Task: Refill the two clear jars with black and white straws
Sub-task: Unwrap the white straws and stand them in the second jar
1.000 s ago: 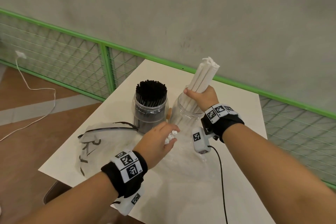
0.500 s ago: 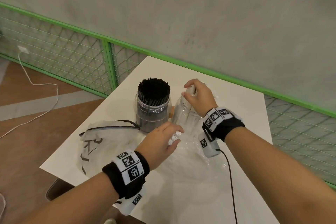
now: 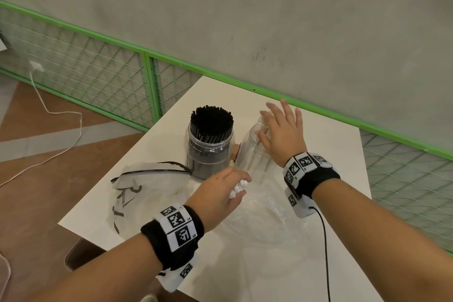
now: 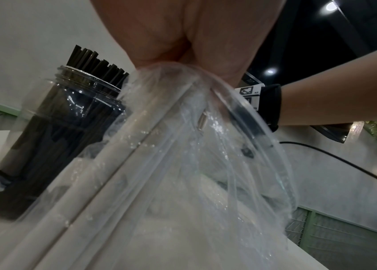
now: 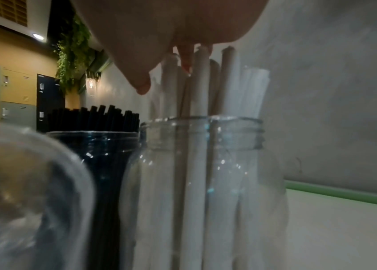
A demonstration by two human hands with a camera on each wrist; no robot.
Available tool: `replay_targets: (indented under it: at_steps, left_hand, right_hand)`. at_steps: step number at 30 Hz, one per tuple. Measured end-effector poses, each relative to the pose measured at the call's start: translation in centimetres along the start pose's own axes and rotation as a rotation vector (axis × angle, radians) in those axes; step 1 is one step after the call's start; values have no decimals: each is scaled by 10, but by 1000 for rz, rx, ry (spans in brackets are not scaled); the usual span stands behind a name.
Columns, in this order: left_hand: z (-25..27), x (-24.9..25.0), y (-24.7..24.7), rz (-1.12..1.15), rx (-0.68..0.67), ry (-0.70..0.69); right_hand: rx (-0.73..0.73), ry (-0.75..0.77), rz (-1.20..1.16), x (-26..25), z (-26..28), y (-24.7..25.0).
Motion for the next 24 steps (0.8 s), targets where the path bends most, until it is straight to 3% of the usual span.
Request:
replay_targets:
  at_steps: [6, 14, 18, 20, 24]
  left_hand:
    - [1, 0, -2, 0, -14, 12]
    - [0, 1, -1, -6, -9, 5]
    - [1, 2, -2, -13, -7, -4]
    - [1, 2, -2, -12, -4, -1]
    - [-2, 0, 1, -6, -4, 17]
  right_hand:
    - [-311, -217, 16, 26, -11, -21]
    - [-123, -208, -241, 30, -24, -5]
    - [-244, -147, -80, 28, -18, -17]
    - [-233, -150, -89, 30, -16, -15]
    - [-49, -99, -239, 22, -10, 12]
Point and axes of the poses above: each hand's wrist, its own z-axis away from the middle knuckle, its own y-axis out of the back of the hand, x = y × z, the point moved 8 cm from there along -z, towards the middle knuckle, and after that the axes turned 2 degrees about y, right-handed, at the moved point
